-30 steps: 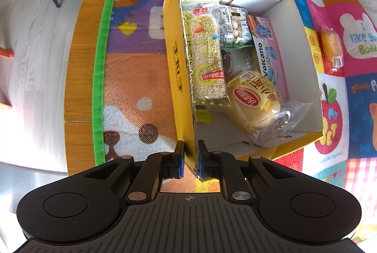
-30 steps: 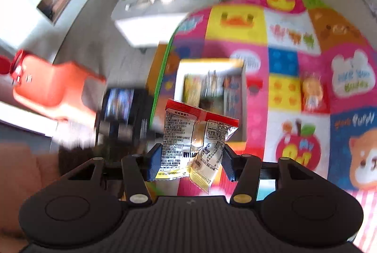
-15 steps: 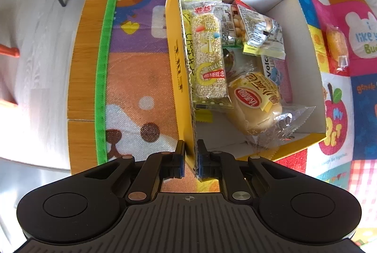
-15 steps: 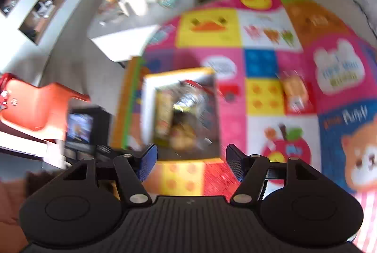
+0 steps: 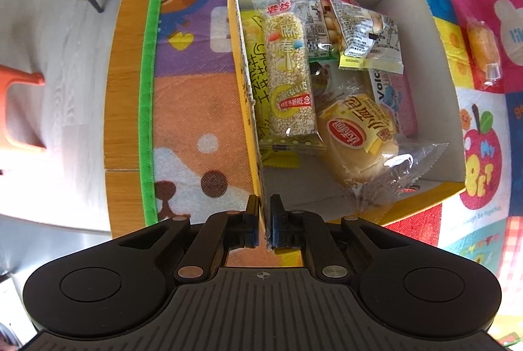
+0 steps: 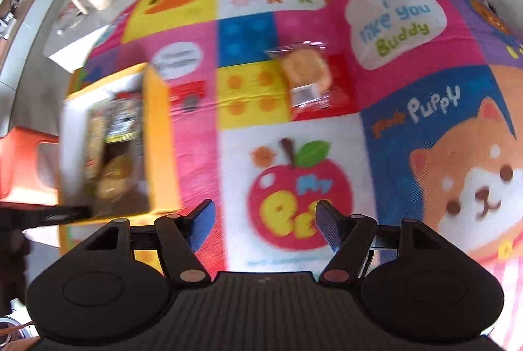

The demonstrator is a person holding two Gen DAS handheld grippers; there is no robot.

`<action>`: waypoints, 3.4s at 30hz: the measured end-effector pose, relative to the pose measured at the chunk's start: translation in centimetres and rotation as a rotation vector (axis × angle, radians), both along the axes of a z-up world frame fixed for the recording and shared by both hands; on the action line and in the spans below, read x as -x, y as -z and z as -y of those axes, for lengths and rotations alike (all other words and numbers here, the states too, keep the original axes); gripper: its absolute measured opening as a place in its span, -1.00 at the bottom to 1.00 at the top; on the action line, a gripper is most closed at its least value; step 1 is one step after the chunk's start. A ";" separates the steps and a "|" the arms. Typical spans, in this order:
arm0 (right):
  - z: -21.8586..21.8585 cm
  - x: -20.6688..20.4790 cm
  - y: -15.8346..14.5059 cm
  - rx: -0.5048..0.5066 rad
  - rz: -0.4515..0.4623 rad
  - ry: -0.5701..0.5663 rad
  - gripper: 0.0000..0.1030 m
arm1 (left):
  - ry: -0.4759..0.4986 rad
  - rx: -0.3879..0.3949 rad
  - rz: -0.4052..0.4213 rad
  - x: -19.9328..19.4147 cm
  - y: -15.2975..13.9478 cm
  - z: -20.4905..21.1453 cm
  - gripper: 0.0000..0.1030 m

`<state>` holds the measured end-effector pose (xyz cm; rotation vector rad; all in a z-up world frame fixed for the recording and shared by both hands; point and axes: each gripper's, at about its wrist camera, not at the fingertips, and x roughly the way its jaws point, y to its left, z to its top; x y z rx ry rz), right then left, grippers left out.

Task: Organize objects
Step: 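Move the right gripper back toward the remaining bread packet, then grasp the clear-wrapped bread bun with the right gripper, then carry the bread bun over the yellow box and release it, then open the left gripper off the box wall while the right gripper withdraws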

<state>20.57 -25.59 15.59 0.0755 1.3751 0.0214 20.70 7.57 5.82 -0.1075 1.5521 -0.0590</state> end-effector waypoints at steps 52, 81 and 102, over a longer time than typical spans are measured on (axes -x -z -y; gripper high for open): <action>-10.5 7.2 -10.4 -0.190 -0.014 -0.136 0.03 | 0.071 0.000 0.102 -0.8 -0.3 1.1 -0.82; -15.5 9.0 -13.9 -0.098 0.040 -0.145 0.04 | 0.086 0.034 0.100 -0.8 0.2 0.9 -0.78; -14.9 4.2 -9.6 -0.011 0.171 -0.138 0.33 | 0.088 0.050 0.140 -0.3 0.1 0.6 -0.77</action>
